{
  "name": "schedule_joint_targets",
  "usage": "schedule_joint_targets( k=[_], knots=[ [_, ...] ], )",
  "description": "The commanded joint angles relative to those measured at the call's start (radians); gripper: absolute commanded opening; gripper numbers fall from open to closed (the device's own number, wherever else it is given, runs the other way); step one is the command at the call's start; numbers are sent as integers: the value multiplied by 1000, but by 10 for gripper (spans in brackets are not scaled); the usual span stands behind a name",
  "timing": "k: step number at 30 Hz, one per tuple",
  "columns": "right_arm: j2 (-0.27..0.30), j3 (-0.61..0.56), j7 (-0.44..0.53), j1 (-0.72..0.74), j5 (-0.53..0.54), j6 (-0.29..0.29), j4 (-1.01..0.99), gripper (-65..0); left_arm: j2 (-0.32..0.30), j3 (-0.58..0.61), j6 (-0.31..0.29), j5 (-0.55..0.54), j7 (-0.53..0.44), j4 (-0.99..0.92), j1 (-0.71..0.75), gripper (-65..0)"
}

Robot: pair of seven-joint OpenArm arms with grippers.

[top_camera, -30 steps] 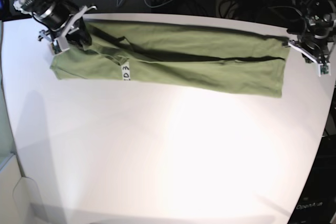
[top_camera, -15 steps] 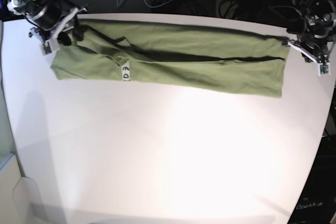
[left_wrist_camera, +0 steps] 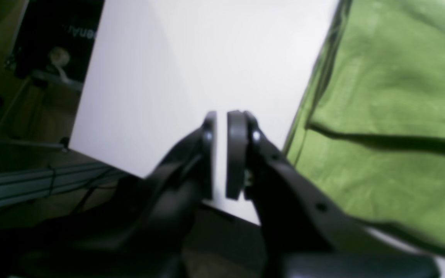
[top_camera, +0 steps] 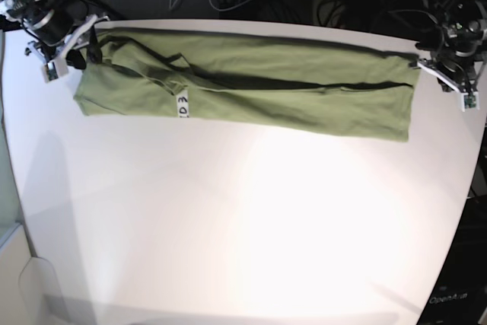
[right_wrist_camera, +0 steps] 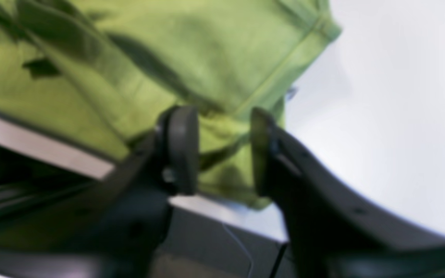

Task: Fold the T-shirt properly
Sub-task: 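Lower the hem onto the shirt and open both grippers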

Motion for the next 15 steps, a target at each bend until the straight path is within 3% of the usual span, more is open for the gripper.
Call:
schedule_joint_targets(
  k=[1, 5, 9, 15],
  knots=[
    [12, 5, 27, 19, 10, 12, 10, -515, -12, -1, 5, -10, -19, 14, -7, -608],
    [17, 2, 27, 78, 7, 26, -19, -634, -18, -1, 5, 11, -19, -52, -37, -608],
    [18, 2, 27, 138, 7, 74, -91, -644, -16, -4, 5, 140, -22, -143, -110, -608],
    [29, 0, 27, 218, 6, 127, -257, -644, -9, -4, 5, 175, -19, -160, -149, -608]
  ],
)
